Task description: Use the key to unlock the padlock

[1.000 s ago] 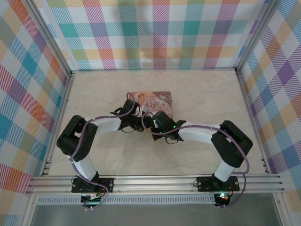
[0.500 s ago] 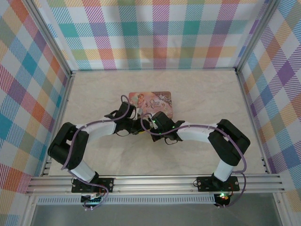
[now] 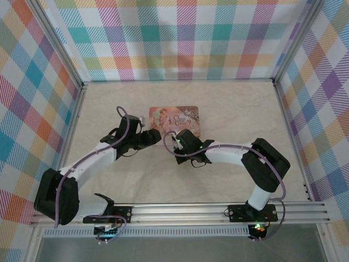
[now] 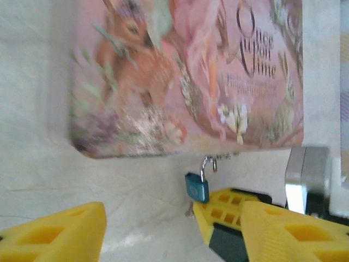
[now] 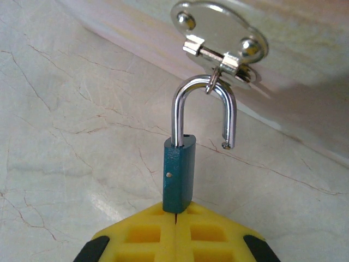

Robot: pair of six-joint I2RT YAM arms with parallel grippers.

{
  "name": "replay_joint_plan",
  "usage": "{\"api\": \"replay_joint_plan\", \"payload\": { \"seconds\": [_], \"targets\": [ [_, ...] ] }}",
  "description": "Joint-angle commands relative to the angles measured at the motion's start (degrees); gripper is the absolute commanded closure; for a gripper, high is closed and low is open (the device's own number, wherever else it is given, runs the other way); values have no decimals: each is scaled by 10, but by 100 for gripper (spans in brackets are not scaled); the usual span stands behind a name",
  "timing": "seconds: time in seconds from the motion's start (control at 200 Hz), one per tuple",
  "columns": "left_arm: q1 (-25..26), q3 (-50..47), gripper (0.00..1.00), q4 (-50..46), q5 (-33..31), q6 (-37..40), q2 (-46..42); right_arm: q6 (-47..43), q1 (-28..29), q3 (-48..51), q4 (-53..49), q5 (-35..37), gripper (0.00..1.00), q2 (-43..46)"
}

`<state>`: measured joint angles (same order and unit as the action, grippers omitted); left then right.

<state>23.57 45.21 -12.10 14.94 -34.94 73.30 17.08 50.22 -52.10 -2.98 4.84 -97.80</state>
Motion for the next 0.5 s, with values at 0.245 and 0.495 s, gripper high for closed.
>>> {"api": "replay_joint_plan", "payload": {
  "seconds": [0.245,0.495],
  "targets": [
    [-48,64,34,34,-23,9,112,3,0,-14,-1,1,78,12],
    [-48,104,40,77,3,-5,182,11,-3,0,-7,22,75,35]
  ]
}}
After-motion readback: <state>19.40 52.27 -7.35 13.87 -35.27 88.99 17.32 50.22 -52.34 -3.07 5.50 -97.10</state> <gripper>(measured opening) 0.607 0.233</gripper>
